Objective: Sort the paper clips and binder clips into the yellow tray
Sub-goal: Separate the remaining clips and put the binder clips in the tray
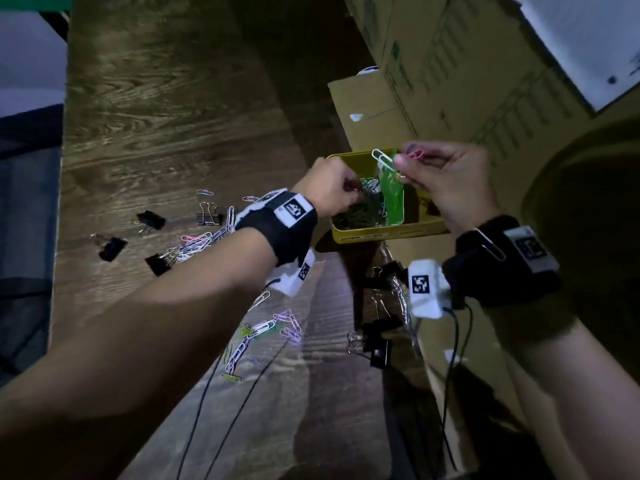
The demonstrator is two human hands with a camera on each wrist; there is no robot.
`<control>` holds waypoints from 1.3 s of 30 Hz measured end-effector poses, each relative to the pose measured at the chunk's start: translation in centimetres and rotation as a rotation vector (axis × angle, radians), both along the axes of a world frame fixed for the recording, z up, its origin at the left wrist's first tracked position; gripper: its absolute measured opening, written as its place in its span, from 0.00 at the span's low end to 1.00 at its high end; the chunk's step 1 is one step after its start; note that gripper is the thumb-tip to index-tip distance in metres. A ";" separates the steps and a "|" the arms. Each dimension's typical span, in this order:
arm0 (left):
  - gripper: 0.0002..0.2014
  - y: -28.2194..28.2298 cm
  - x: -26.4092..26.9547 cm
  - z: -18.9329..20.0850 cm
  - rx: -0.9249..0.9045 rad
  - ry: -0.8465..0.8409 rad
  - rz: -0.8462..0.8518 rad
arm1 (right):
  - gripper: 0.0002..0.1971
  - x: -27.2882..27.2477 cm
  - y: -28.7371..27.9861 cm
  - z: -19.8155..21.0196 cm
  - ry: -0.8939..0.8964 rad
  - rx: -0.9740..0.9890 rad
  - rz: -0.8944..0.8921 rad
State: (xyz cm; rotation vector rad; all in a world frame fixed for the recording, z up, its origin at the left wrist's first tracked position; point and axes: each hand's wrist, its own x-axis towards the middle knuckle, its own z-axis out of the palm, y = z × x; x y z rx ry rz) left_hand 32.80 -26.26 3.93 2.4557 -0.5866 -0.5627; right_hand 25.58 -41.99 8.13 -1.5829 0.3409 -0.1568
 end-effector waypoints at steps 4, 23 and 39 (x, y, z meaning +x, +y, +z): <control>0.05 2.9 -1.0 -0.6 -0.447 0.156 0.316 | 0.10 2.6 1.0 -1.9 0.114 -0.159 0.061; 0.30 17.3 -17.8 -10.5 0.315 -0.042 -0.368 | 0.13 -7.7 11.0 -6.0 -0.033 -0.842 0.529; 0.31 19.7 -21.4 -8.5 0.241 -0.114 -0.088 | 0.46 -14.9 20.9 -12.2 0.408 -0.954 0.861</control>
